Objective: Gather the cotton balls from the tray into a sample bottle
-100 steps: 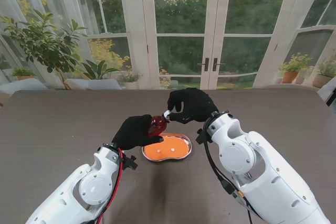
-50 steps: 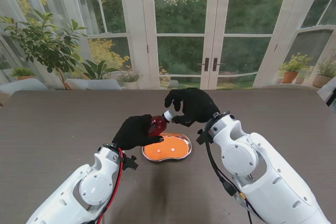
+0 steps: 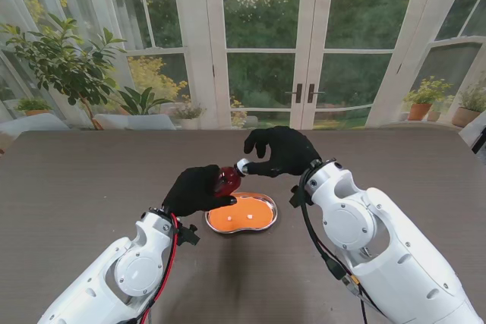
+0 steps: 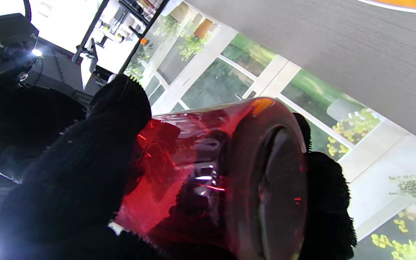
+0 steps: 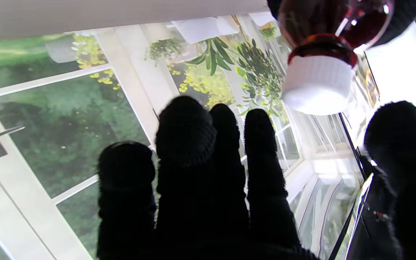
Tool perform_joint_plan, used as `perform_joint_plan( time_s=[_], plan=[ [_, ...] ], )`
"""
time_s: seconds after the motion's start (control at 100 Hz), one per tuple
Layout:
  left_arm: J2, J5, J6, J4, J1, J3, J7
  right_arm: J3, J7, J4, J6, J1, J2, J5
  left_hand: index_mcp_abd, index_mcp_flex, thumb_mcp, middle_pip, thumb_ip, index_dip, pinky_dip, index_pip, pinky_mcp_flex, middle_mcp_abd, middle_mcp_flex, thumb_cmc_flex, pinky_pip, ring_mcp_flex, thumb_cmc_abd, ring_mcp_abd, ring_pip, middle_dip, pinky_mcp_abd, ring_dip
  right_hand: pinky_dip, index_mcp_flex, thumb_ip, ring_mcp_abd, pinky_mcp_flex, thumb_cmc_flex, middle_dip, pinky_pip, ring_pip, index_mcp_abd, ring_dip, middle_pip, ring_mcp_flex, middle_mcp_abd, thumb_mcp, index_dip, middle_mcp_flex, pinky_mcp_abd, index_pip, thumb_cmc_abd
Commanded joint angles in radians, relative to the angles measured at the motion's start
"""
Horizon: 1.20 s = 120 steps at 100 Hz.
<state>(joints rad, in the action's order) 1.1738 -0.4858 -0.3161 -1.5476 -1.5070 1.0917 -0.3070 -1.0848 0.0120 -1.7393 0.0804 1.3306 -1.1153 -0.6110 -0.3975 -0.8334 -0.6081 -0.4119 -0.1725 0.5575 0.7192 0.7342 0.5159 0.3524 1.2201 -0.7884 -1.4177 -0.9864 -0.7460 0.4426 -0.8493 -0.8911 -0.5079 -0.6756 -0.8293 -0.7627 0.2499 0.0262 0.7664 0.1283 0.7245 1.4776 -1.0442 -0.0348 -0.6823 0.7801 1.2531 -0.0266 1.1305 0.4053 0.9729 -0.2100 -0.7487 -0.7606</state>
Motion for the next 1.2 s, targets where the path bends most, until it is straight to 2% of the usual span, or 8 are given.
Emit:
perform_joint_plan(
  time_s=[0.0,0.32,0.48,0.53,0.61,0.99,1.06,1.19],
  plan=[
    [0.006,0.002,0.000,-0.007,-0.002,0.002,0.017,0.000,0.024,-0.010,0.001,0.001,0.005,-0.018,0.218,-0.126,-0.199,-0.011,0.007,0.011,-0.017,0.131,-0.028,-0.068,0.063,-0.286,0.040,-0.028,0.210,0.038,-0.015,0.003,0.029,0.002,-0.025,-0.032,-0.037,0.016,-0.008,-0.044,0.000,0.040,-0.021,-0.007,-0.023,0.005,-0.007,-0.014,-0.025,-0.004,-0.009,0.019,0.007,0.029],
    [0.005,-0.001,0.000,-0.007,-0.002,0.003,0.018,0.026,0.010,0.003,0.012,-0.004,0.005,-0.044,0.221,-0.127,-0.200,-0.011,0.008,0.011,-0.016,0.132,-0.028,-0.068,0.063,-0.286,0.041,-0.028,0.210,0.039,-0.015,0.003,0.028,0.002,-0.026,-0.181,-0.049,0.016,0.013,-0.009,0.008,0.047,-0.025,-0.043,-0.022,0.003,0.020,-0.013,-0.025,0.017,0.034,0.009,-0.012,0.020],
    [0.004,-0.002,0.000,-0.008,-0.003,0.004,0.020,0.041,-0.013,0.016,0.030,-0.009,0.000,-0.040,0.221,-0.126,-0.199,-0.011,0.008,0.011,-0.016,0.131,-0.028,-0.070,0.063,-0.286,0.041,-0.028,0.209,0.038,-0.015,0.002,0.028,0.001,-0.022,-0.232,-0.043,0.007,0.037,0.091,0.014,0.057,-0.032,-0.070,-0.021,0.009,0.052,-0.001,0.047,0.031,0.078,0.003,-0.019,0.005],
    [0.004,-0.002,0.000,-0.009,-0.004,0.005,0.020,0.043,-0.016,0.019,0.035,-0.011,-0.001,-0.037,0.221,-0.126,-0.199,-0.011,0.008,0.011,-0.016,0.132,-0.028,-0.068,0.063,-0.285,0.041,-0.028,0.210,0.039,-0.015,0.003,0.028,0.001,-0.014,-0.211,0.063,0.003,0.038,0.150,0.018,0.060,-0.033,-0.089,-0.019,0.009,0.056,0.004,0.060,-0.055,0.085,0.002,-0.071,-0.028],
    [0.004,-0.002,0.001,-0.009,-0.005,0.006,0.020,0.044,-0.015,0.023,0.046,-0.013,-0.001,-0.026,0.220,-0.126,-0.199,-0.011,0.008,0.011,-0.016,0.131,-0.027,-0.068,0.063,-0.286,0.041,-0.028,0.209,0.040,-0.015,0.003,0.028,0.001,-0.012,-0.160,0.110,0.001,0.040,0.217,0.019,0.060,-0.034,-0.124,-0.020,0.012,0.059,0.012,0.078,-0.121,0.091,0.006,-0.138,-0.067],
    [0.002,-0.003,0.004,-0.012,-0.006,0.007,0.028,0.035,0.000,0.028,0.071,-0.016,-0.001,0.006,0.218,-0.124,-0.197,-0.010,0.008,0.011,-0.016,0.130,-0.030,-0.067,0.062,-0.286,0.042,-0.026,0.210,0.040,-0.014,0.003,0.027,0.001,-0.008,-0.045,0.085,-0.023,0.039,0.386,0.060,0.055,-0.032,-0.156,-0.019,0.003,0.061,0.029,0.157,-0.149,0.095,0.012,-0.115,-0.200],
    [0.002,-0.002,0.004,-0.012,-0.006,0.006,0.029,0.037,-0.010,0.034,0.077,-0.018,-0.003,0.007,0.218,-0.124,-0.197,-0.010,0.008,0.011,-0.016,0.130,-0.031,-0.066,0.061,-0.287,0.043,-0.026,0.211,0.040,-0.014,0.003,0.028,0.001,-0.004,-0.028,0.110,-0.031,0.042,0.426,0.071,0.054,-0.036,-0.153,-0.020,-0.007,0.063,0.036,0.169,-0.017,0.088,0.019,-0.001,-0.280],
    [0.002,-0.002,0.005,-0.012,-0.006,0.006,0.028,0.039,-0.033,0.044,0.085,-0.020,-0.007,0.004,0.218,-0.125,-0.197,-0.010,0.009,0.011,-0.016,0.131,-0.030,-0.066,0.062,-0.287,0.042,-0.026,0.210,0.041,-0.014,0.002,0.028,0.001,-0.003,0.064,0.111,-0.044,0.051,0.452,0.066,0.055,-0.053,-0.163,-0.025,-0.005,0.065,0.049,0.190,-0.012,0.063,0.029,0.038,-0.390]
  ],
)
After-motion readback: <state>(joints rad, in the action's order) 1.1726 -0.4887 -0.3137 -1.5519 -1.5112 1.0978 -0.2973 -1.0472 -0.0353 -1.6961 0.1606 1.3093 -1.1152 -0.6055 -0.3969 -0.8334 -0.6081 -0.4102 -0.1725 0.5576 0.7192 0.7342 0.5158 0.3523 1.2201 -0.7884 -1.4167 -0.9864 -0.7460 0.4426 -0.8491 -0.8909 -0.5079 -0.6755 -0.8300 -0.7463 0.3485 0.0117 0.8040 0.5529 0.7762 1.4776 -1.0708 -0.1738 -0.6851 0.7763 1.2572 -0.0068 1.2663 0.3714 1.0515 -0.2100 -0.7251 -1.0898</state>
